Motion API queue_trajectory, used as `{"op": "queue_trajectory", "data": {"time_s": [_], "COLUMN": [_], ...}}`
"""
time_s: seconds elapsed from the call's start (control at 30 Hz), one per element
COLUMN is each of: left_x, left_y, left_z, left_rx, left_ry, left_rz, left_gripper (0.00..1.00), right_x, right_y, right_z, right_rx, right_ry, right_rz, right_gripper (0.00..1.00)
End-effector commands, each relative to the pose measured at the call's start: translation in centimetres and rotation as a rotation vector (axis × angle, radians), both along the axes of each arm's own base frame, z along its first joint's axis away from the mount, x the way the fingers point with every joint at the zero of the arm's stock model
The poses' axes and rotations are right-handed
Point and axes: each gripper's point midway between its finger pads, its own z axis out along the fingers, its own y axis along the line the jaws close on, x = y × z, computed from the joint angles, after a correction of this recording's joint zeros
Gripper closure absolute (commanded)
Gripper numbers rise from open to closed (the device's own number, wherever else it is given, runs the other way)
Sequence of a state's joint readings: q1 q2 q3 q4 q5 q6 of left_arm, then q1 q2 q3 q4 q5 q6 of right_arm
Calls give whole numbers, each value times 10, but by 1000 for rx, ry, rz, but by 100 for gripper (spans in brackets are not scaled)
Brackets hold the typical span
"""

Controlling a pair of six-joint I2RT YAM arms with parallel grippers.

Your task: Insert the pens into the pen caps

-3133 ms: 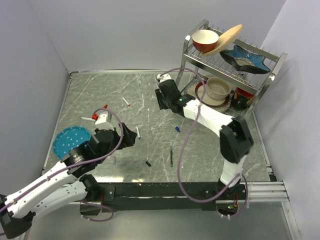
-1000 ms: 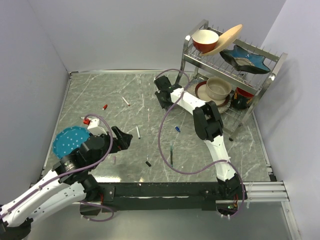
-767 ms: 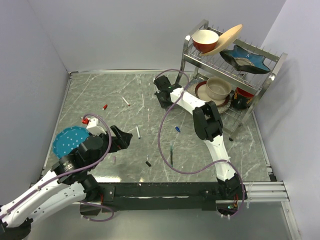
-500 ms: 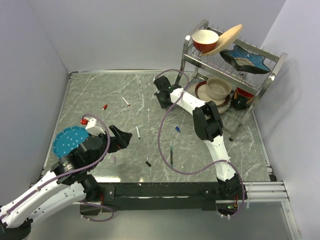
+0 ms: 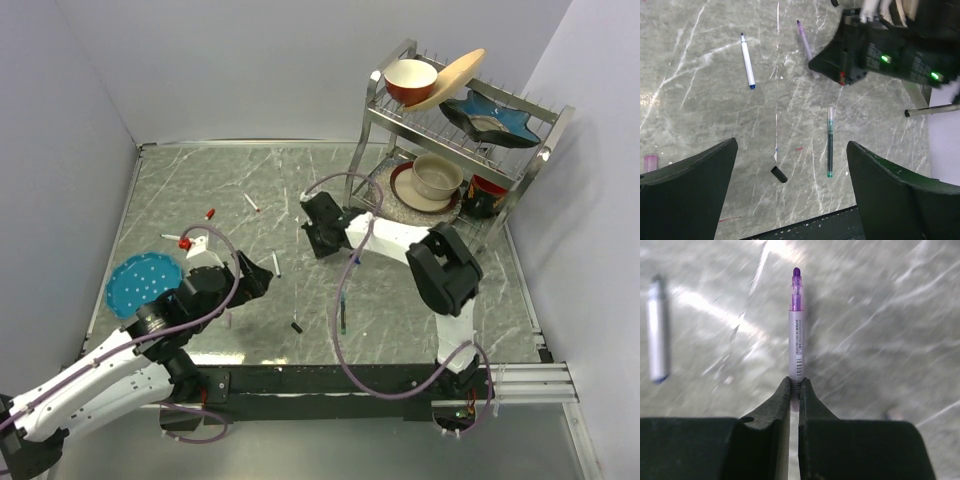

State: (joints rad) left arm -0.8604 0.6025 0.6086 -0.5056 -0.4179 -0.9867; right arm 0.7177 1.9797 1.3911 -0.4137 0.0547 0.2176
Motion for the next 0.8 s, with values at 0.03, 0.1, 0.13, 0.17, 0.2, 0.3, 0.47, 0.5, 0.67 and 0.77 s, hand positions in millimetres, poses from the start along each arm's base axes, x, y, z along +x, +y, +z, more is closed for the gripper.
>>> {"op": "queue_trajectory", "data": {"time_s": [0.03,0.1,0.13,0.17,0.2,0.3,0.47,0.5,0.67,0.77], "left_x": [9,12,14,15,18,23,34,35,42,47], "left_y": [-15,-22,-24,-28,-33,-44,-59,-62,-70,-74], "left_z": [9,8,7,10,9,13,23,27,43,46], "left_rx": [-72,-84,-84,-95,-93,-101,-114,-124,-157,-152], "left_ry": [-13,-1,6,8,14,17,-8,-18,-53,-59], "left_rz": [-3,-7,-6,-14,-23,-47,-78,-85,-90,-93], "left_gripper": [5,5,6,6,7,8,10,10,11,13], "right_x": [-5,-20,-29,-38,-43,-67,-100,-108,-131,-143], "right_y": [16,20,17,22,27,31,29,33,35,38], "right_z": [57,71,68,83,92,110,137,140,156,163], "right_rx": [200,262,272,322,369,476,602,622,684,716], "right_ry": [-125,-141,-132,-147,-159,-170,-198,-197,-201,-193], "right_rz": [-44,-32,-28,-23,-8,20,39,58,105,133], "right_gripper": [100,100,100,100,100,100,100,100,100,100]}}
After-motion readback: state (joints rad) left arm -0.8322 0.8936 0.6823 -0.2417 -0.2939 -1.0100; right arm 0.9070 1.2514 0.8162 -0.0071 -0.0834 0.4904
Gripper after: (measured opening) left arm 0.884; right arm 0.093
